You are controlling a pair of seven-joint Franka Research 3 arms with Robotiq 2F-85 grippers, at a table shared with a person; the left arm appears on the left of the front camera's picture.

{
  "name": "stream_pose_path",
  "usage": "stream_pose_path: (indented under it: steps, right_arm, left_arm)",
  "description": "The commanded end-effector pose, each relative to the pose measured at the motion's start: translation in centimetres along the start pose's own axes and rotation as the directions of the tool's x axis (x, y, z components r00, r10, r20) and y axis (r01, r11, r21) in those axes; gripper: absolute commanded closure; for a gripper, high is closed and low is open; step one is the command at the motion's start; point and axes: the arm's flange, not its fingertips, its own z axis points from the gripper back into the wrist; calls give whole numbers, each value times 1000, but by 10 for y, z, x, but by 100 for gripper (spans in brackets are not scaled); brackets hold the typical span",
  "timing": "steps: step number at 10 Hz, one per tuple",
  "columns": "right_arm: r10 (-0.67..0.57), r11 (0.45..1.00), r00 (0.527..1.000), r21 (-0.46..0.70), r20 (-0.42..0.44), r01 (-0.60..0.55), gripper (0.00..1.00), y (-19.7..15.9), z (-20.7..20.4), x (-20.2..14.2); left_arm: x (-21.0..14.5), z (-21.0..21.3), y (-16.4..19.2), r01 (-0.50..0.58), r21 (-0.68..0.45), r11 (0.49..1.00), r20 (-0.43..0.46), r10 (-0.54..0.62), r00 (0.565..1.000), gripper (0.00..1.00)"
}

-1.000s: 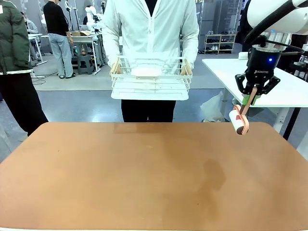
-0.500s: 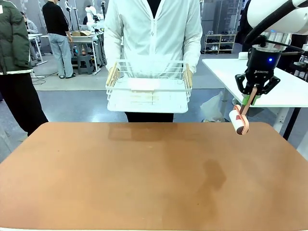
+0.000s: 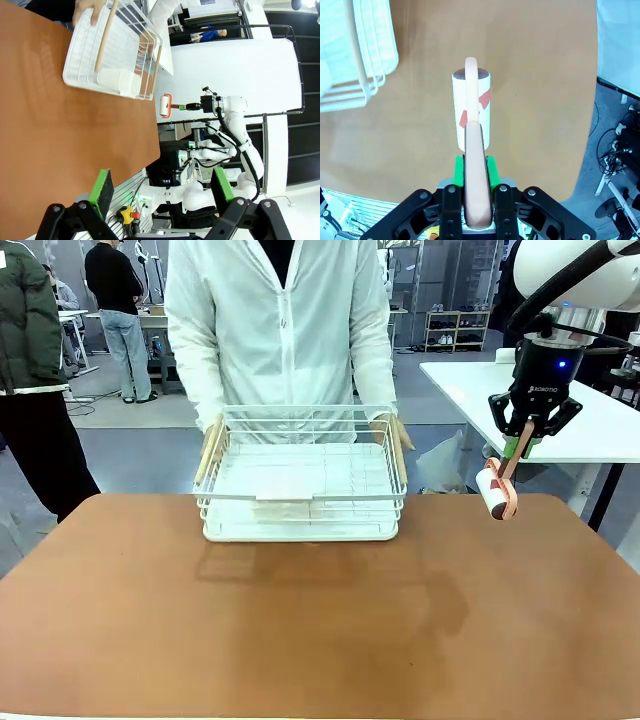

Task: Clean the table.
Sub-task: Place the Lint Roller down when the Dish drying rack is positioned in the middle of the table.

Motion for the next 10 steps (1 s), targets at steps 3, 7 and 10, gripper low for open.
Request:
stream_pose_path:
  steps: [3,7,10]
  right_arm:
    - [8,1000,1000,-10,6,-8,79,2,2,3]
    - [8,1000,1000,-10,6,-8,79,2,2,3]
    - [8,1000,1000,-10,6,-8,79,2,2,3]
  left_arm:
    - [-1,2,-1,7,-16,1000,4,-7,1000,0]
    - [-1,2,-1,7,-16,1000,4,-7,1000,0]
    - [-1,2,-1,7,-16,1000,4,-7,1000,0]
